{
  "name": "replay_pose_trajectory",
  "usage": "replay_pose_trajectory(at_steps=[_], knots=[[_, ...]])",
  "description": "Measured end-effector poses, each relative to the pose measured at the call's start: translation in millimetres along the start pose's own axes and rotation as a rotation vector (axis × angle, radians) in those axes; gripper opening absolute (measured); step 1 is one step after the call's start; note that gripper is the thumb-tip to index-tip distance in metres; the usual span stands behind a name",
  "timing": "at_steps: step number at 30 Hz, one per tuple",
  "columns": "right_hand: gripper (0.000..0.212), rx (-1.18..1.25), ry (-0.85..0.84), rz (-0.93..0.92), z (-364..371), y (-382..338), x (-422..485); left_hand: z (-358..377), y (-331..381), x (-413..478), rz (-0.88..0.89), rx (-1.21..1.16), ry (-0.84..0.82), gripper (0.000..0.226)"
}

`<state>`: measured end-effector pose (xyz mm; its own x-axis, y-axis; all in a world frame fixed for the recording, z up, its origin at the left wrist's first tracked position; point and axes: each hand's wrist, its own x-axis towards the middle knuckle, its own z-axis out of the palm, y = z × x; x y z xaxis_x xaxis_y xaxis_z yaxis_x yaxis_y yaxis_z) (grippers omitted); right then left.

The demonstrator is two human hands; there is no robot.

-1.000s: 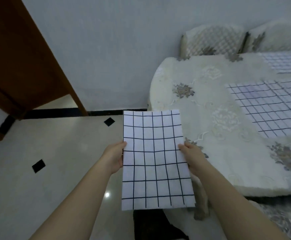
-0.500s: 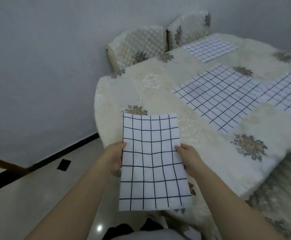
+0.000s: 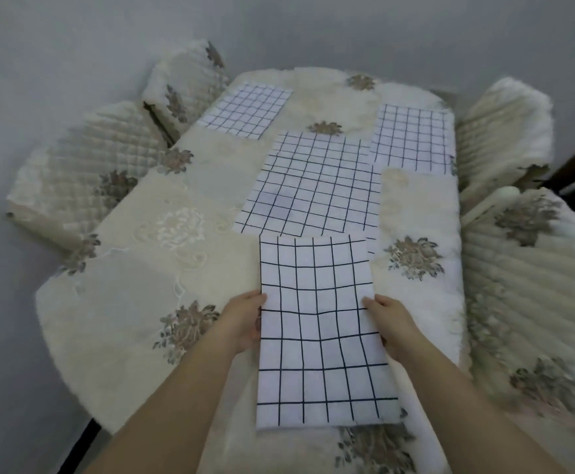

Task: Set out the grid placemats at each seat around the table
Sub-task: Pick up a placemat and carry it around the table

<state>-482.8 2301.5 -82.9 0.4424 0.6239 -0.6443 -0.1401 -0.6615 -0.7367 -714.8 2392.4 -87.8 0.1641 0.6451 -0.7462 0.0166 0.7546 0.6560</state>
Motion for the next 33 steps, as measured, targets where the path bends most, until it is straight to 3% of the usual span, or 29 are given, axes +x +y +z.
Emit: replay_pose_trajectory(at_steps=[5, 8, 12, 14, 20, 27, 33], knots=[[0.011, 0.096, 0.171, 0.017, -12.4, -3.3, 2.5, 30.3, 33.1, 34.0, -0.034, 0.135, -0.121, 0.028], [0.035, 0.114, 0.229, 0.017, -29.4, -0.6, 13.2, 57.3, 42.8, 44.2, -0.052, 0.175, -0.202, 0.026], [0.034, 0.139, 0.302, 0.017, -53.3, -9.8, 22.2, 93.8, 54.1, 58.8, -0.08, 0.243, -0.276, 0.03], [0.041, 0.144, 0.313, 0.022, -63.7, -14.9, 30.5, 111.4, 59.7, 68.4, -0.071, 0.26, -0.284, 0.033], [0.028, 0.177, 0.326, 0.047, -96.9, -18.1, 68.2, 159.8, 67.5, 94.3, -0.064, 0.279, -0.287, 0.028], [0.05, 0.11, 0.391, 0.022, -120.6, -18.9, 88.0, 188.9, 64.8, 115.1, -0.074, 0.266, -0.22, 0.035], [0.042, 0.098, 0.403, 0.021, -126.8, -11.8, 108.1, 194.6, 65.7, 122.9, -0.097, 0.245, -0.215, 0.033]])
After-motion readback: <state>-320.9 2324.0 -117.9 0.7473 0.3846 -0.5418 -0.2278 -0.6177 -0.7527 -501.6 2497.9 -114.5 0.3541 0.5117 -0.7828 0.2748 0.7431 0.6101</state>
